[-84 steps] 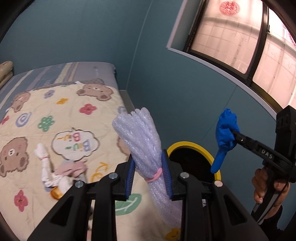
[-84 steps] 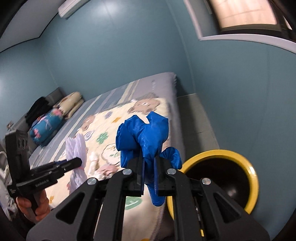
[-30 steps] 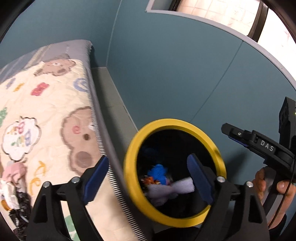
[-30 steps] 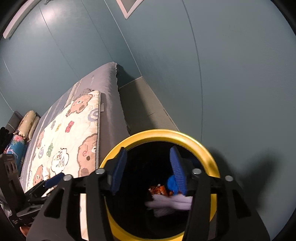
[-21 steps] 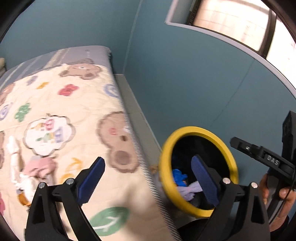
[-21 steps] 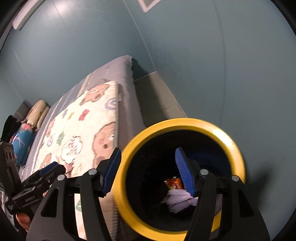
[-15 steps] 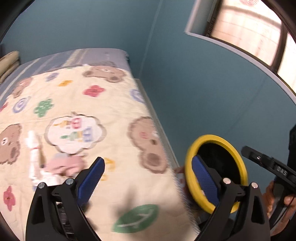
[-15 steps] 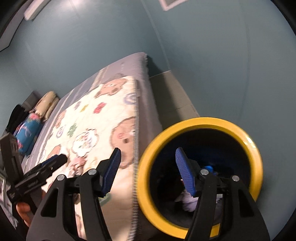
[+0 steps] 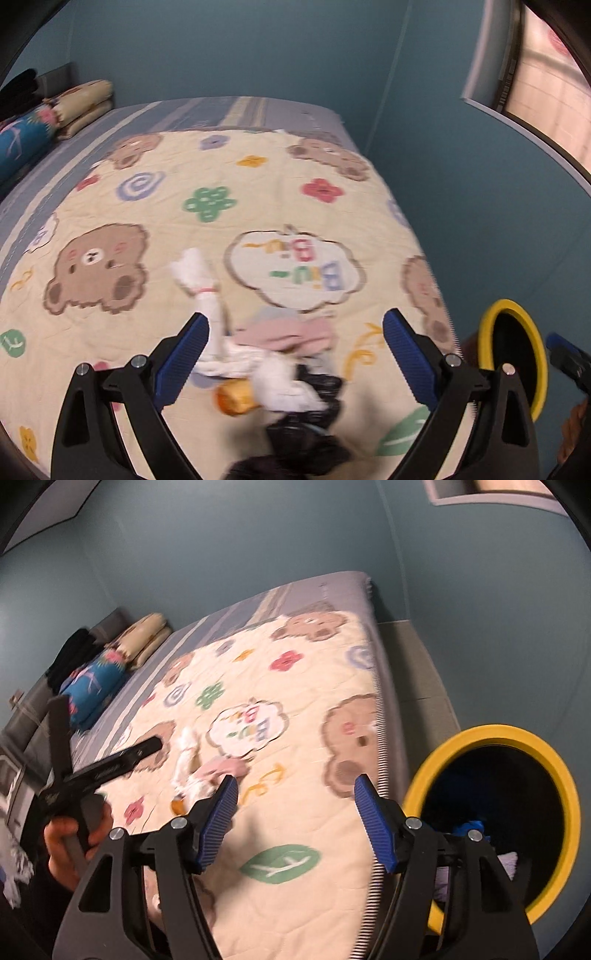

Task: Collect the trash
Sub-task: 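Move both tools back over the trash pile on the bed, then grasp the white plastic bag with the left tool while the right tool grasps a black bag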

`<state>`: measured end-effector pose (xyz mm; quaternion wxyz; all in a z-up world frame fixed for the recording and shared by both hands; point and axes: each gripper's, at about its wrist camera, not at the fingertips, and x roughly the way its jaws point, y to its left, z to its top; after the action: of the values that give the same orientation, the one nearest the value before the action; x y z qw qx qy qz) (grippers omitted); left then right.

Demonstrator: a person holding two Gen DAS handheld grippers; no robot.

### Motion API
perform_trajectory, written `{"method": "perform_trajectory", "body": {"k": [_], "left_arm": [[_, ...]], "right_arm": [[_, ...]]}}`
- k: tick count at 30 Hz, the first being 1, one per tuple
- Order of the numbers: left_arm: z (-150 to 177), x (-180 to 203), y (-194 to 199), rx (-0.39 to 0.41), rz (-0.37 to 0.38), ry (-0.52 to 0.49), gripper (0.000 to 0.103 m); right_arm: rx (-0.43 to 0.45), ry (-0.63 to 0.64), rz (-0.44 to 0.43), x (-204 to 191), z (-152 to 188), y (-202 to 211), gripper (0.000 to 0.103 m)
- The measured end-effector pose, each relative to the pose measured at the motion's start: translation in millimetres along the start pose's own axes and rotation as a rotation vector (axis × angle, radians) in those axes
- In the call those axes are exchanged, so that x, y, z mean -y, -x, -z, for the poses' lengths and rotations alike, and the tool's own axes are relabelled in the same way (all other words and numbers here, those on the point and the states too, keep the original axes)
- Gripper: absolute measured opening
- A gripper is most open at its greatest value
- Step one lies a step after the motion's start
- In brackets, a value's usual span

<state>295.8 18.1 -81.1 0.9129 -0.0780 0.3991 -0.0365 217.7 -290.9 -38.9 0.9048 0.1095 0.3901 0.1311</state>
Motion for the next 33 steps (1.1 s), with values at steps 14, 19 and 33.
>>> {"method": "perform_trajectory", "body": {"k": [14, 19, 33], "left_arm": [[-8.1, -97.0, -38.3, -0.064, -0.108, 0.133, 0.092], [-7.1, -111.8, -57.2, -0.085, -0.133, 0.146, 0.092], [-4.7, -137.1, -109.6, -0.160, -0.105, 0.240, 0.092]], "right_arm": [[-0.144, 0.175, -0.137, -100.3, 47.0, -37.7, 0.063], [-0.189, 0.266, -0.175, -136.2, 66.7, -53.3, 0.063], [-0.194, 0.627, -0.245, -222.4, 123.1, -80.3, 0.063]]}}
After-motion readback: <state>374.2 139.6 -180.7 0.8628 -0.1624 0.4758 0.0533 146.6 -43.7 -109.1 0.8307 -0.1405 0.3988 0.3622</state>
